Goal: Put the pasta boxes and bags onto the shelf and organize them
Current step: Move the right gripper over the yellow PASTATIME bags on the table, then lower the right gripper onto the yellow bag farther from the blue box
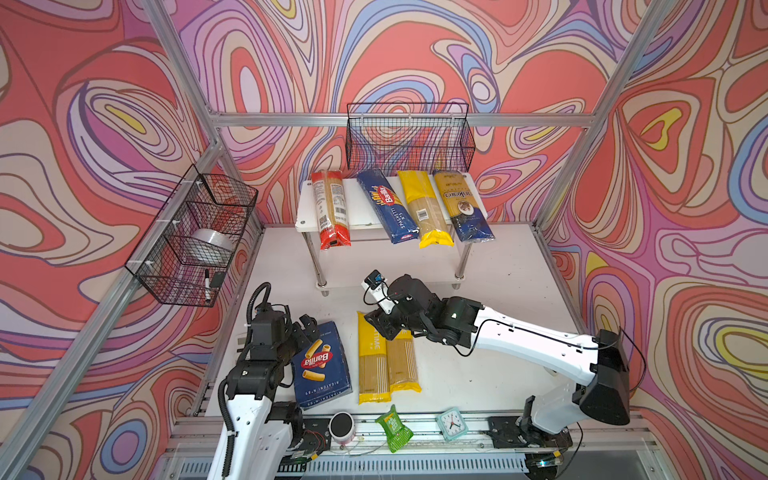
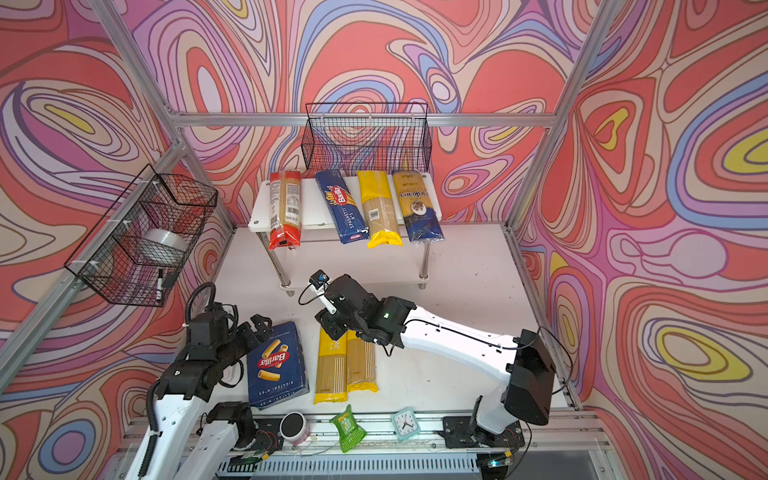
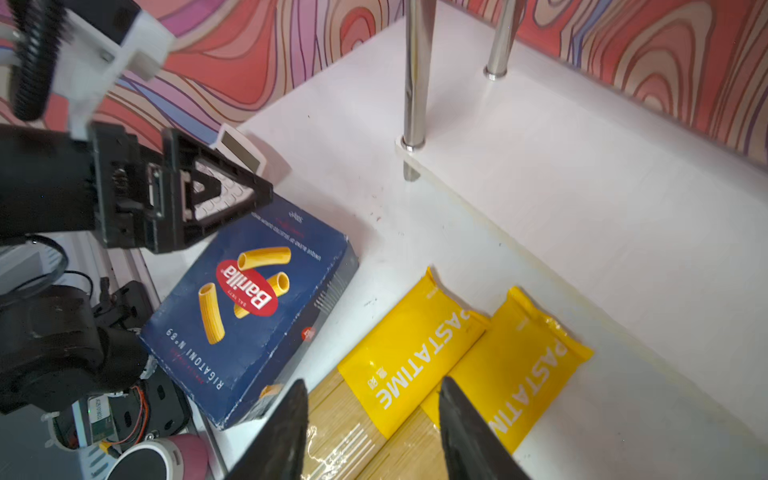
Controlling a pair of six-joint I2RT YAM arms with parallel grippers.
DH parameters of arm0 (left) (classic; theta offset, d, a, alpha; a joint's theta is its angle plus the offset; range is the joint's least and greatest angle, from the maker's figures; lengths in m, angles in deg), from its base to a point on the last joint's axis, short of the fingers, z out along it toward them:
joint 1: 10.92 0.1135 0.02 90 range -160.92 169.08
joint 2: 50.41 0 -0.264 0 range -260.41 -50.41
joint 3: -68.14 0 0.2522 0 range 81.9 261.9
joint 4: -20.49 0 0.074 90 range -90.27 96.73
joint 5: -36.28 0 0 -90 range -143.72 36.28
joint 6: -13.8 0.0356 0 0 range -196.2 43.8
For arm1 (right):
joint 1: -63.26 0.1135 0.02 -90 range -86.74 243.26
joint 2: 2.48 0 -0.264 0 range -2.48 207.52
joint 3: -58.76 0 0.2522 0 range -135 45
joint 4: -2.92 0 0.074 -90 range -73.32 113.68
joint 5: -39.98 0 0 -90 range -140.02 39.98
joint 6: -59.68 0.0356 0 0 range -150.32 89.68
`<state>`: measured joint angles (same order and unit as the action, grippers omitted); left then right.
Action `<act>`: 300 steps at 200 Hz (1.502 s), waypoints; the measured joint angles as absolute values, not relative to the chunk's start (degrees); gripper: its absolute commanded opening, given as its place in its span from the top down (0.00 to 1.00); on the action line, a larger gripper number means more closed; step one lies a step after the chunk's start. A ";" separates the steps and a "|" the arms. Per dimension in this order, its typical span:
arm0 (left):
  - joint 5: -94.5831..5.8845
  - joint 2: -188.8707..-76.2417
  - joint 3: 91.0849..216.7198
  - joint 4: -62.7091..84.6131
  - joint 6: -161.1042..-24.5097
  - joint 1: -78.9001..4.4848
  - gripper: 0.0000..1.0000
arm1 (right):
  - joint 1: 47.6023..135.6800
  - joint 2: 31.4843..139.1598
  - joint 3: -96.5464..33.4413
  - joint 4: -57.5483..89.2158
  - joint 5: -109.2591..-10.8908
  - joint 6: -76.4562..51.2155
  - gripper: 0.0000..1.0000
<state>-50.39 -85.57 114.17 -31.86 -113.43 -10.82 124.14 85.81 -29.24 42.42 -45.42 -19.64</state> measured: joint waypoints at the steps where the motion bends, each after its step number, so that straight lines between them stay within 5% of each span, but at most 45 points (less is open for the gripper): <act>1: -50.43 -85.66 114.09 -31.86 -113.48 -10.80 0.00 | 124.14 85.79 -28.93 42.31 -45.40 -19.42 0.44; 118: -46.58 -83.14 104.36 -26.94 -115.09 -10.58 0.00 | 122.92 82.84 -8.87 38.01 -41.47 -3.34 0.31; 199: -38.32 -92.65 103.09 -13.02 -112.34 -10.54 0.00 | 119.88 85.31 -3.73 32.83 -44.88 2.32 0.22; 300: -41.25 -94.75 106.31 -3.25 -102.13 -10.54 0.00 | 119.86 90.86 -4.71 32.69 -45.73 3.92 0.09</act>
<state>-41.25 -94.75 106.31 -3.25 -102.13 -10.54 119.86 90.86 -4.71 32.69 -45.73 3.92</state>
